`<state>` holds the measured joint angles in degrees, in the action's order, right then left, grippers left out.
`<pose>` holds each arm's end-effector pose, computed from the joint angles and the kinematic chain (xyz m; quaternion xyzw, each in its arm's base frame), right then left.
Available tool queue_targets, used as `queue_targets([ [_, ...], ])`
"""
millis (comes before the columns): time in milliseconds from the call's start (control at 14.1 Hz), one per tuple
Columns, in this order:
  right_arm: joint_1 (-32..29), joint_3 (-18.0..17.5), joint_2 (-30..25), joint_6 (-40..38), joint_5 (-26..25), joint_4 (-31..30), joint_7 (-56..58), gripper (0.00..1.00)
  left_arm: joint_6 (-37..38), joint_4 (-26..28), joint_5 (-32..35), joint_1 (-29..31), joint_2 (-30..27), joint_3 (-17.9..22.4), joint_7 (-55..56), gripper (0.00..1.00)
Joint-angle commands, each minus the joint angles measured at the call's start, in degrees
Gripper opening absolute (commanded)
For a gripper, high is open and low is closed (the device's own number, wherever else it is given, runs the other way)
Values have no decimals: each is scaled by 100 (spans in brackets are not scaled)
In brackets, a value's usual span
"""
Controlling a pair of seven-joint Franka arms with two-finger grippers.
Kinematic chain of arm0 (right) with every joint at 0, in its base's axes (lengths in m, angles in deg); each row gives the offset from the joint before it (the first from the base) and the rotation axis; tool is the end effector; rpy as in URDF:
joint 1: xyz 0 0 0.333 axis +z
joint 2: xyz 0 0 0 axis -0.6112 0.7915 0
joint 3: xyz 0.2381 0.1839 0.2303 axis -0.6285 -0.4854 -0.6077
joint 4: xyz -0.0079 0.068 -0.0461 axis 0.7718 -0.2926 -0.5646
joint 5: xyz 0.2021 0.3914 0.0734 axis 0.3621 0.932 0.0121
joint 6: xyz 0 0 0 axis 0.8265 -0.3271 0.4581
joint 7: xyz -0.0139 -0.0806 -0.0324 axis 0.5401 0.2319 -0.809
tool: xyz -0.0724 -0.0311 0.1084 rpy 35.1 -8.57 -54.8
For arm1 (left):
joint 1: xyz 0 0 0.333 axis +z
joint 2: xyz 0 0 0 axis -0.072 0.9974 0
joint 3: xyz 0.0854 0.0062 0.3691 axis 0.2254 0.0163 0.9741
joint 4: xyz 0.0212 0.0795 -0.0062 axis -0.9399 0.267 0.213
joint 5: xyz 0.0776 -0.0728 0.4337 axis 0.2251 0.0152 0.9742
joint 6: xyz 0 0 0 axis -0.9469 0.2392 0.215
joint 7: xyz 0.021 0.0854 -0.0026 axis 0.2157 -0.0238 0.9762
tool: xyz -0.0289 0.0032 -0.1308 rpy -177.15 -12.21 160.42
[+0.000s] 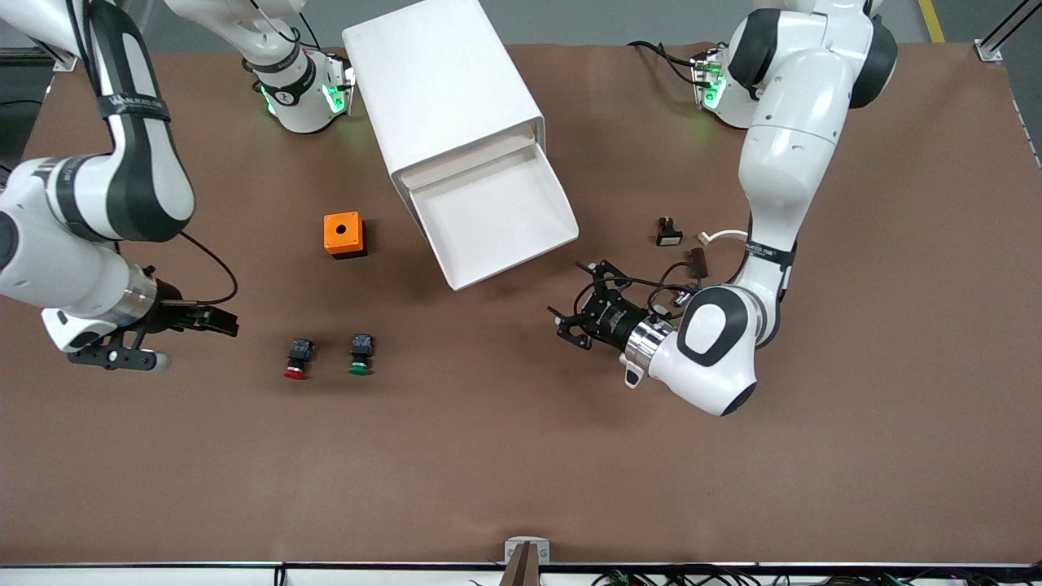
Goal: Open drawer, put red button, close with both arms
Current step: 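Move the right gripper over the red button while the left gripper backs off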
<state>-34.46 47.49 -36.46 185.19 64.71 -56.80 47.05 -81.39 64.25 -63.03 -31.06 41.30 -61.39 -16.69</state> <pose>0.6934 0.0182 0.3952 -0.9981 0.0594 0.0063 0.0177 0.7133 -0.4060 0.2440 0.7382 0.4398 -0.4913 0.1423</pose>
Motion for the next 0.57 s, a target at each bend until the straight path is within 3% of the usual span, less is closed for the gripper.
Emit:
queue_targets([
  [0,91,19,58,485,45,-332,-156,100,-374,94,-22,-1003,-365,1326,-955,99],
  [284,345,28,384,793,36,-332,-700,100,-831,129,91,-2383,-418,3391,-1844,99],
  [426,390,28,532,951,18,-332,-771,100,-1217,146,581,-2834,-392,3887,-2109,99],
  [497,381,28,603,1065,18,-341,-771,100,-1436,146,924,-2861,-400,3888,-2110,99],
])
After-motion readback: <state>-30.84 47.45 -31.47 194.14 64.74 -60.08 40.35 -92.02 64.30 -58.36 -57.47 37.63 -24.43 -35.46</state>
